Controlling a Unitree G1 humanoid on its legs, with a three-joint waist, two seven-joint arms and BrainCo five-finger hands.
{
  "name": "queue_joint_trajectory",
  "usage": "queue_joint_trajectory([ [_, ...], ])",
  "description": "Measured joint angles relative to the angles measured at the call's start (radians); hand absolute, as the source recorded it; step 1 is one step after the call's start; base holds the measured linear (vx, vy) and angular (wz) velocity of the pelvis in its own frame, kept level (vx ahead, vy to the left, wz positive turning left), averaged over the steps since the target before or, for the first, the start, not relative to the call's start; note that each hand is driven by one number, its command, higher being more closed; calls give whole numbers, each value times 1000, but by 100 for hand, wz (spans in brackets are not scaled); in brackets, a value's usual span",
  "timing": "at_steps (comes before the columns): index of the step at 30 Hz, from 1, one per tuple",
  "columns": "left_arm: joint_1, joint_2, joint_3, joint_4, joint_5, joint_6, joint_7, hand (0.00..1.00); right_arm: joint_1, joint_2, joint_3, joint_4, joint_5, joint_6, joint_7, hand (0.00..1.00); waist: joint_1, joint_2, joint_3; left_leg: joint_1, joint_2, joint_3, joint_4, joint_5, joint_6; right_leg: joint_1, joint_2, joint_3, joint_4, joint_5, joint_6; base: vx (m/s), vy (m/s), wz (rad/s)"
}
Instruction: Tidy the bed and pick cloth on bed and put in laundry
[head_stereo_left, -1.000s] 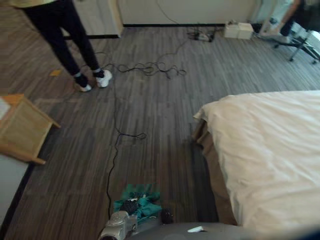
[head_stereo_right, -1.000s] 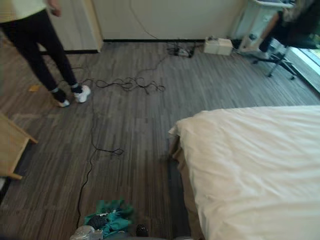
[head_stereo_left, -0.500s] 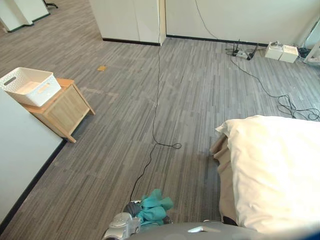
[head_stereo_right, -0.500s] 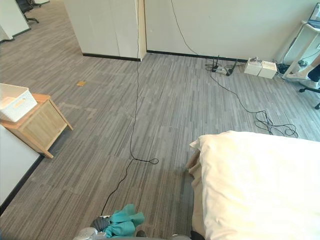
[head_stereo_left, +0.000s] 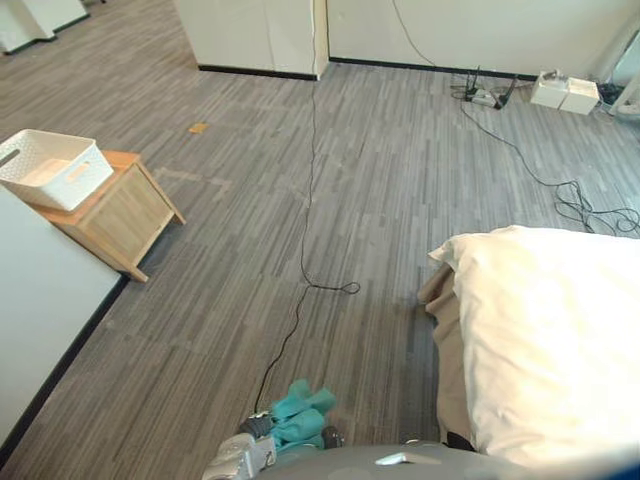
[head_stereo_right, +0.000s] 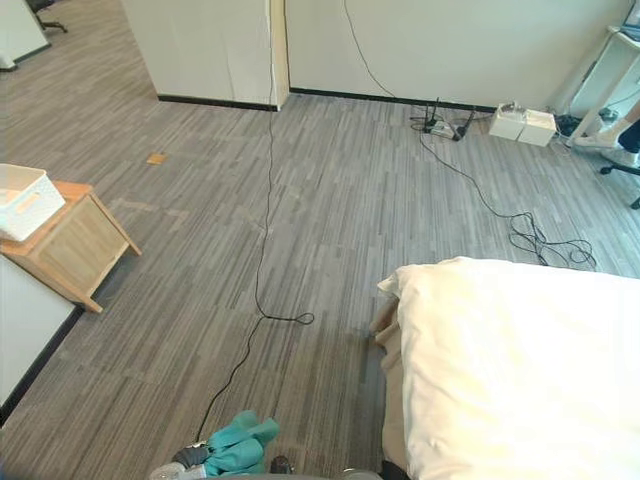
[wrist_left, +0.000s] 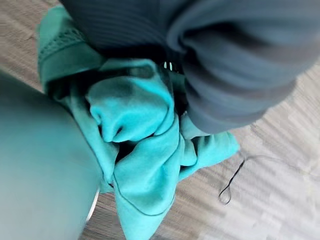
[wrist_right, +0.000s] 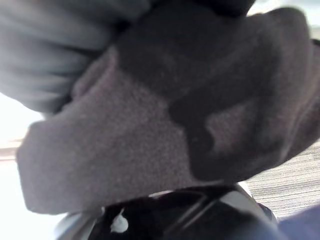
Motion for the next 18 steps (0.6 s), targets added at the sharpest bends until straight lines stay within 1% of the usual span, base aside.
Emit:
queue_joint_trajectory([
  [1,7,-1,7,-24,-6,-6,0,100,2,-1,19,-13,-1,-3,-7,100,3,-5,9,-45,5,6,99,-45,2,-4,-4,0,8,-2,-3,14,-21,-7],
  [2,12,-9,37,-50,-20,-26,-1,100,10,-2,34,-36,-2,-9,-13,100,11,-1,21,-152,33,36,326,-130,-7,-19,-3,0,33,-16,-18,-21,-30,-6],
  [3,13,-15,64,-69,-41,-42,-1,100,23,-1,44,-65,-1,-14,-18,100,19,7,44,-252,80,85,566,-157,-18,-16,2,-1,66,-36,-25,-54,-26,-6],
  [4,15,-18,69,-79,-51,-45,0,100,31,-3,53,-77,2,-18,-23,100,25,12,50,-293,102,97,665,-150,-26,-13,3,-1,82,-46,-26,-92,-3,-3],
  [5,17,-17,65,-99,-62,-49,-1,100,44,-12,82,-91,10,-19,-35,100,32,10,57,-349,133,112,806,-128,-55,1,1,-1,99,-62,-28,-64,22,-3],
  [6,19,-12,65,-102,-69,-49,0,100,47,-19,95,-93,18,-20,-42,100,34,12,60,-357,149,125,847,-141,-53,12,0,-1,100,-71,-35,1,109,-2],
  [7,23,-15,64,-104,-69,-46,2,100,48,-29,108,-101,18,-20,-55,100,31,24,61,-364,203,167,856,-214,-44,44,-4,1,100,-89,-31,45,100,1],
  [9,27,-15,65,-106,-68,-43,5,100,48,-29,108,-101,17,-23,-59,100,31,22,61,-365,217,189,784,-229,-42,58,-21,4,100,-101,-22,104,159,3],
  [10,31,-15,67,-115,-68,-39,5,100,47,-29,107,-101,14,-34,-63,100,32,21,61,-364,217,206,667,-219,-48,66,-47,6,99,-113,-4,208,282,-2],
  [11,39,-16,68,-122,-68,-39,4,100,46,-31,101,-102,-9,-55,-63,100,32,24,60,-364,217,212,539,-190,-67,73,-74,14,95,-126,18,212,281,-8],
  [12,43,-16,71,-124,-68,-39,1,100,46,-31,96,-101,-19,-66,-64,100,33,28,60,-364,222,205,490,-174,-69,81,-81,23,87,-131,27,283,353,-16],
  [13,55,-15,88,-124,-68,-37,-4,100,46,-32,91,-100,-33,-78,-64,100,33,30,58,-365,230,224,487,-114,-70,111,-100,38,59,-141,45,361,399,-22],
  [14,64,-17,99,-120,-65,-36,-7,100,40,-31,90,-98,-48,-81,-65,100,36,38,49,-362,209,243,511,-127,-15,129,-121,61,32,-148,56,401,383,-27],
  [15,71,-6,105,-102,-64,-37,-7,100,25,-35,82,-89,-53,-84,-66,100,36,29,39,-366,191,267,522,-168,0,130,-134,87,21,-149,49,454,327,-33],
  [16,70,0,105,-73,-59,-35,-7,100,4,-27,57,-85,-54,-86,-69,100,36,23,33,-361,179,286,523,-198,14,115,-130,132,50,-107,55,368,212,-27],
  [17,70,7,105,-48,-52,-30,-6,100,-9,-18,38,-81,-55,-85,-74,100,38,24,32,-342,161,293,508,-211,24,116,-121,153,78,-72,60,510,284,-17],
  [18,71,12,103,-25,-35,-12,-6,100,-17,-14,22,-81,-62,-84,-79,100,41,26,29,-305,133,298,482,-228,35,125,-114,154,133,-50,76,389,218,0],
])
